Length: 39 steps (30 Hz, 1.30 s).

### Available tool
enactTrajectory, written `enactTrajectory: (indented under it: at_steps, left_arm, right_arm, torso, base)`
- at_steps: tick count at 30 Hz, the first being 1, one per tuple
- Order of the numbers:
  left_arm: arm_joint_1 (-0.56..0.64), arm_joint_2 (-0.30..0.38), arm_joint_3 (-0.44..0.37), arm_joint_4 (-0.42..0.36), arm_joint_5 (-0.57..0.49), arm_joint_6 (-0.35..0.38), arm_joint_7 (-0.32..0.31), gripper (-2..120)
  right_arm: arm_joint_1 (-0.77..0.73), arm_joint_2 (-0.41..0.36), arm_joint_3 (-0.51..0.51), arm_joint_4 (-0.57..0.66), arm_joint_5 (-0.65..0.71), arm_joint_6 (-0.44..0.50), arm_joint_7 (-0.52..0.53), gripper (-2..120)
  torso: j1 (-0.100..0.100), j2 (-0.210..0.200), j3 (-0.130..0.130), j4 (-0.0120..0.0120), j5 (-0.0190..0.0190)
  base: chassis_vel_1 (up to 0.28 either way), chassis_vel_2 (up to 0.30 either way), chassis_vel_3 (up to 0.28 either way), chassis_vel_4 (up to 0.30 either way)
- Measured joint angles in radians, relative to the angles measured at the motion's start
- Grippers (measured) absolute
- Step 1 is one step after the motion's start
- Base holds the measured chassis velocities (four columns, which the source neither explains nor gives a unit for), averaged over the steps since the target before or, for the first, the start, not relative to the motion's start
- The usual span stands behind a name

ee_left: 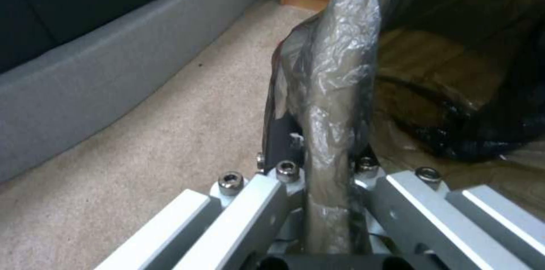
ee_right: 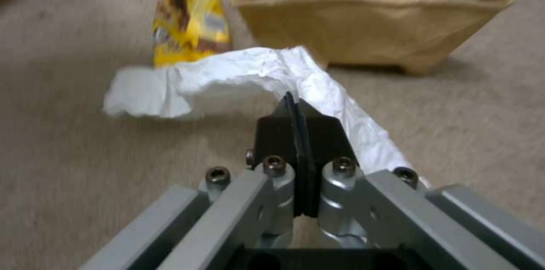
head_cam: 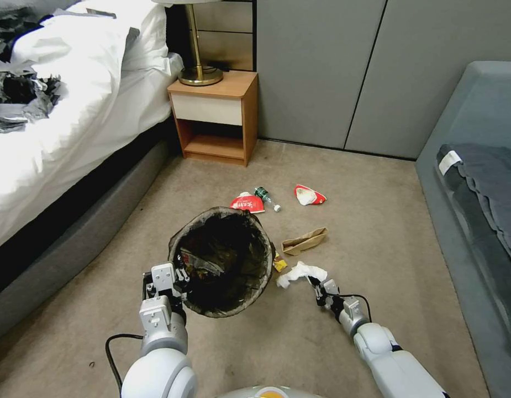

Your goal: Pick up the trash bin, then pick up the garbage from the floor and place it into the trash bin.

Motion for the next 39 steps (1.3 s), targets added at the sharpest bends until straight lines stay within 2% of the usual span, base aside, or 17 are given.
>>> enactTrajectory:
  at_steps: [6,18,22,23,26,27,30,31,35,36,39]
  left_arm:
    - [-0.001,0.001,-0.004,0.002,-0.004,-0.001,0.0,0]
    - [-0.004,0.003,-0.005,0.002,-0.008,-0.004,0.0,0]
    - [-0.001,0.004,-0.005,0.003,-0.007,-0.006,-0.002,0]
    - [-0.001,0.004,-0.005,0.003,-0.007,-0.006,-0.002,0]
    - [0.002,0.002,-0.003,0.009,-0.003,-0.008,-0.003,0]
    - [0.002,0.002,-0.003,0.009,-0.003,-0.008,-0.003,0]
    - [0.004,0.001,0.004,0.02,0.001,-0.01,-0.003,0]
    - [0.004,0.001,0.004,0.02,0.001,-0.01,-0.003,0]
    - [0.002,0.001,0.009,0.031,0.002,-0.01,-0.003,0]
    - [0.002,0.001,0.009,0.031,0.002,-0.01,-0.003,0]
    - [-0.001,0.002,0.014,0.037,0.001,-0.01,-0.003,0]
  right_arm:
    - [-0.04,-0.005,0.029,0.059,0.042,0.019,0.018,0]
    - [-0.11,-0.012,0.169,0.233,0.18,0.035,0.022,0]
    - [-0.137,-0.016,0.207,0.411,0.261,0.028,0.022,0]
    - [-0.137,-0.016,0.207,0.411,0.261,0.028,0.022,0]
    - [-0.173,-0.021,0.212,0.563,0.301,0.019,0.015,0]
    - [-0.173,-0.021,0.212,0.563,0.301,0.019,0.015,0]
    - [-0.222,-0.024,0.189,0.745,0.32,0.016,0.0,0]
    - [-0.222,-0.024,0.189,0.745,0.32,0.016,0.0,0]
    - [-0.282,-0.033,0.134,0.949,0.318,0.012,-0.02,0]
    - [-0.282,-0.033,0.134,0.949,0.318,0.012,-0.02,0]
    - [-0.319,-0.05,0.076,1.075,0.303,0.002,-0.027,0]
  torso:
    - [0.0,0.0,0.0,-0.0001,0.0]
    - [0.0,0.0,0.0,-0.0003,0.0]
    - [0.0,0.0,0.0,0.0001,0.0]
    - [0.0,0.0,0.0,0.0001,0.0]
    - [0.0,0.0,0.0,-0.0002,0.0]
    - [0.0,0.0,0.0,-0.0002,0.0]
    - [0.0,0.0,0.0,0.0001,-0.0002]
    - [0.0,0.0,0.0,0.0001,-0.0002]
    - [0.0,0.0,0.0,-0.0001,-0.0001]
    - [0.0,0.0,0.0,-0.0001,-0.0001]
    - [0.0,0.0,0.0,-0.0001,-0.0002]
  base:
    - [0.0,0.0,0.0,0.0]
    - [0.0,0.0,0.0,0.0]
    - [0.0,0.0,0.0,0.0]
    - [0.0,0.0,0.0,0.0]
    - [0.0,0.0,0.0,0.0]
    - [0.0,0.0,0.0,0.0]
    - [0.0,0.0,0.0,0.0]
    - [0.0,0.0,0.0,0.0]
    - [0.0,0.0,0.0,0.0]
    - [0.0,0.0,0.0,0.0]
    - [0.0,0.0,0.0,0.0]
